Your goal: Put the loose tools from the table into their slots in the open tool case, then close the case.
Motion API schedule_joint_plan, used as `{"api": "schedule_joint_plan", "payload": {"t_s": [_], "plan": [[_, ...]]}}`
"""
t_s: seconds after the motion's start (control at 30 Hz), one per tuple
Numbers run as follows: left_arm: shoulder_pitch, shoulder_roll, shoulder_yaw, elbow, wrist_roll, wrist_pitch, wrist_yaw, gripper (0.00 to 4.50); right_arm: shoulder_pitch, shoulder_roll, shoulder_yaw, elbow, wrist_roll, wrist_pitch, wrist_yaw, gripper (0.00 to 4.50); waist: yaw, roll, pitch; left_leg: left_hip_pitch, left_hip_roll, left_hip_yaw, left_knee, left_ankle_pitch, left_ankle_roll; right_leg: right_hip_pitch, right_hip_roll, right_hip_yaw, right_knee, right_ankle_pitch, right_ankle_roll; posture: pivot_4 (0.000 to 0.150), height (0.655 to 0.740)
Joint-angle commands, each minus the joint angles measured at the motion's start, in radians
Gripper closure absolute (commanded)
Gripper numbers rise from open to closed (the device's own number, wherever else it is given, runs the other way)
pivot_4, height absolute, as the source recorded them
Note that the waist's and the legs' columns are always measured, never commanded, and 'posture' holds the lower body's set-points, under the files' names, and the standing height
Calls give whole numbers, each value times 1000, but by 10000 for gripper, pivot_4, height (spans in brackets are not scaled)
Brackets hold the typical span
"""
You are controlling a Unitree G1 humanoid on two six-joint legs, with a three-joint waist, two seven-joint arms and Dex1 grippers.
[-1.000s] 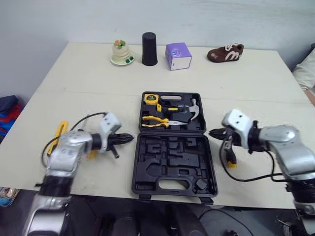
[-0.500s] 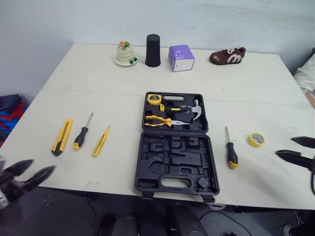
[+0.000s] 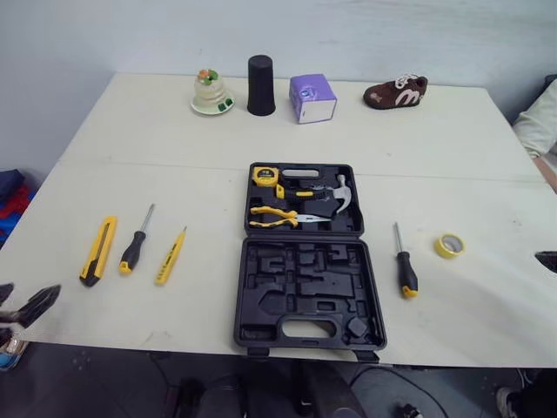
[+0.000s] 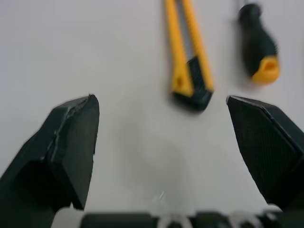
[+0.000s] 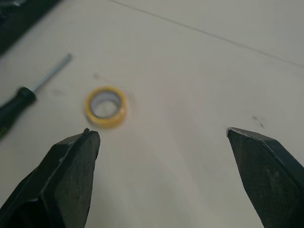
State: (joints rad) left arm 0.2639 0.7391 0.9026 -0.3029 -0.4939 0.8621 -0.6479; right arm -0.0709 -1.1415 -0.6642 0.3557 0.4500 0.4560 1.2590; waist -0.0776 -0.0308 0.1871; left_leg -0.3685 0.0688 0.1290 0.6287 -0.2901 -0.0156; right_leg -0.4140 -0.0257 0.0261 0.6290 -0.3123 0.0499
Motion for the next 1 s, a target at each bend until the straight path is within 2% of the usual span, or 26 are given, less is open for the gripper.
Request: {"api": "schedule_joint_plan", "payload": {"t_s": [0.03,0.17,0.3,0.47,0.6,0.73,0.83,1.0], "plan": [[-81,30,-66,-141,-64,183,100,245,-31,1,20,-217,131,125,23,771,-1,0,0,0,0,-1,0,0,-1,0,0,0,1,0,0,1500,7383],[-217,23,-152,-199,-69,419,240,245,-76,14,86,-429,251,235,16,771,-2,0,0,0,0,-1,2,2,0,0,1,0,2,1,2,1500,7383],[-345,26,-245,-169,-45,558,322,245,-187,48,203,-608,374,303,-6,771,-3,-1,1,1,-2,-1,3,4,1,0,0,2,4,2,4,1500,7383],[-470,40,-387,-60,6,569,364,245,-343,137,393,-755,431,324,-53,771,0,-2,0,0,-3,-1,4,5,1,0,0,2,5,2,4,1500,7383],[-523,32,-449,47,40,558,375,245,-451,207,502,-761,412,319,-86,771,3,-2,0,-1,-3,-1,4,5,1,-1,-1,2,6,2,3,1500,7383],[-561,-4,-544,147,66,472,358,245,-519,279,593,-759,377,294,-96,771,18,-2,0,-1,-3,0,4,6,-1,-3,-2,2,8,1,2,1500,7383],[-563,-11,-587,186,97,420,363,8781,-533,310,617,-760,359,284,-118,0,32,-2,0,0,-3,-1,4,6,1,-3,-2,1,10,1,2,1500,7383],[-582,-54,-599,177,93,406,354,30766,-527,323,622,-758,344,274,-120,0,48,-1,-1,0,-5,-1,8,7,3,-3,-5,2,15,1,2,1500,7383]]}}
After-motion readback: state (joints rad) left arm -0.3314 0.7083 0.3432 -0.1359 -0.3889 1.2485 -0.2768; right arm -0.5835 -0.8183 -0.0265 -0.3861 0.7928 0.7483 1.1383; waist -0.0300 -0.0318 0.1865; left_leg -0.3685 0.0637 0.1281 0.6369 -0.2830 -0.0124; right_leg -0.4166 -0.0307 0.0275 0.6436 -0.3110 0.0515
